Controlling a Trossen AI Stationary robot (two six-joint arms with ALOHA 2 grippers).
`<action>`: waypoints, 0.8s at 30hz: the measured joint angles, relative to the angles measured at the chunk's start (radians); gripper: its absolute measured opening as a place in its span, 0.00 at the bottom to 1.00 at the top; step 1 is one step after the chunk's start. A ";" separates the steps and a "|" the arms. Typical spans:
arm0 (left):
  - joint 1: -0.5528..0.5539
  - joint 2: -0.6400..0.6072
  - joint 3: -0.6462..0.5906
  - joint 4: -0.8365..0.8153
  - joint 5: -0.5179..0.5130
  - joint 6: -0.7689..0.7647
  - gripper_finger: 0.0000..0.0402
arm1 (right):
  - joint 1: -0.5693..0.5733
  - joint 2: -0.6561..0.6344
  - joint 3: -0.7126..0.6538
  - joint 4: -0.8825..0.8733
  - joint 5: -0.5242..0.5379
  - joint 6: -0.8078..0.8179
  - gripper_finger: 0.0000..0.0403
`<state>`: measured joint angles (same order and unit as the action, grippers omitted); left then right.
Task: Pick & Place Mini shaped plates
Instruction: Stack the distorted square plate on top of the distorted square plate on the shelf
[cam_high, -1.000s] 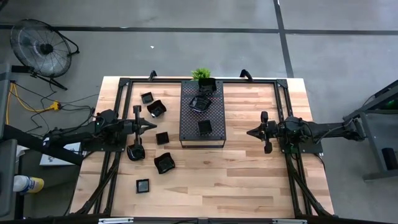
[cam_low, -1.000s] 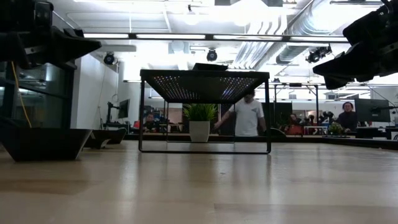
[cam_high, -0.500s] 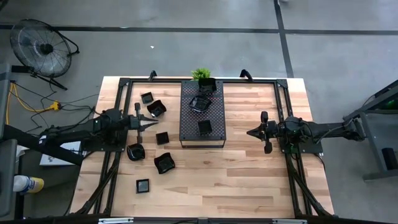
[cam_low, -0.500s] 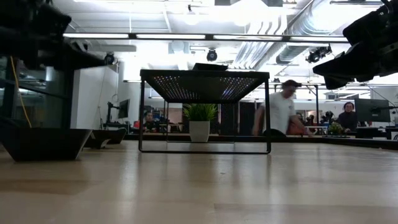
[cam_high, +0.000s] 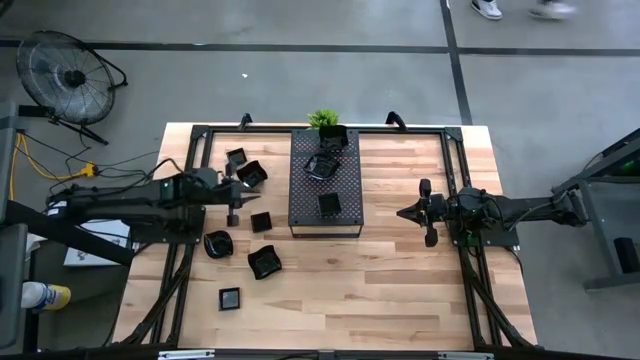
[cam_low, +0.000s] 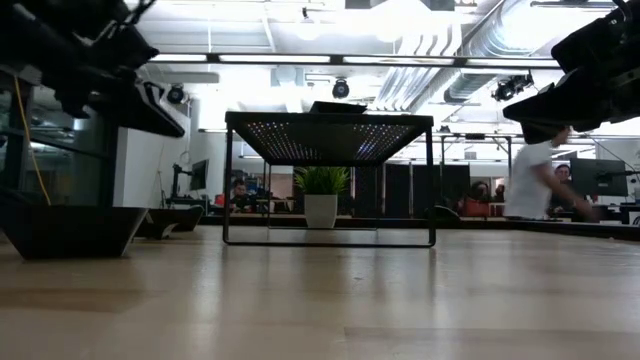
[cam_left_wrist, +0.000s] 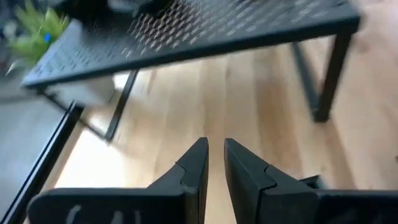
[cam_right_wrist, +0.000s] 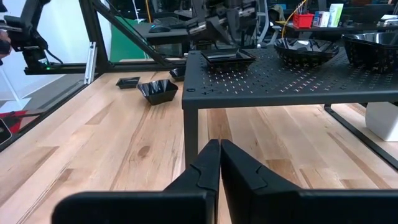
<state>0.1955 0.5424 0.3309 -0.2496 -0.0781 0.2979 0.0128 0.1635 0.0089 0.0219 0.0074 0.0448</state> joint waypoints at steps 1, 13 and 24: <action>0.000 0.018 0.016 -0.025 -0.024 -0.013 0.12 | 0.000 0.000 0.000 0.000 0.000 0.000 0.02; -0.171 0.126 0.121 -0.236 -0.401 -0.147 0.12 | 0.000 0.000 0.000 0.001 0.000 0.000 0.02; -0.133 0.081 0.121 -0.307 -0.480 -0.498 0.12 | 0.000 0.000 0.000 0.002 0.000 0.000 0.01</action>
<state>0.0623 0.6231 0.4519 -0.5569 -0.5585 -0.2003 0.0130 0.1635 0.0086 0.0238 0.0076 0.0446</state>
